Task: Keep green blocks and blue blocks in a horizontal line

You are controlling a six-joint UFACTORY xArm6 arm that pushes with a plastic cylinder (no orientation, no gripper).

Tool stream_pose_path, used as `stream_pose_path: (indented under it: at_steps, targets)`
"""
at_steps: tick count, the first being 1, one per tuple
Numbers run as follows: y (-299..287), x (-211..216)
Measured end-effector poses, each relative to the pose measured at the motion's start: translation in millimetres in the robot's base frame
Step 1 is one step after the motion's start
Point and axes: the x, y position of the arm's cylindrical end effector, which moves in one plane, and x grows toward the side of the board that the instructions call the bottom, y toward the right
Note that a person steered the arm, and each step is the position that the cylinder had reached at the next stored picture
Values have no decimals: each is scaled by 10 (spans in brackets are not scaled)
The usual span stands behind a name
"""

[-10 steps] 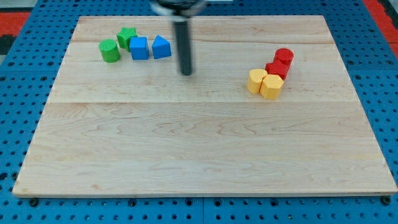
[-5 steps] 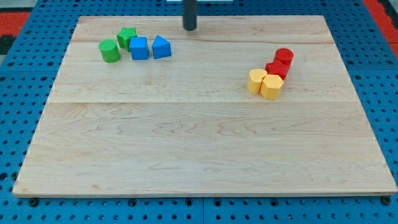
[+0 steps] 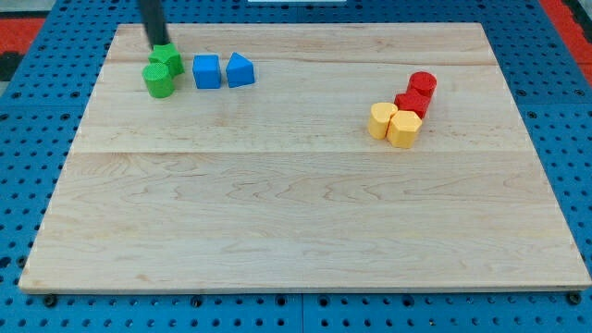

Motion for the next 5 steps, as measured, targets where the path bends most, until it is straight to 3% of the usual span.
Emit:
stream_pose_path:
  at_steps: [1, 2, 3, 5]
  targets:
    - [236, -42]
    - [948, -114]
    - [1150, 71]
    - [238, 158]
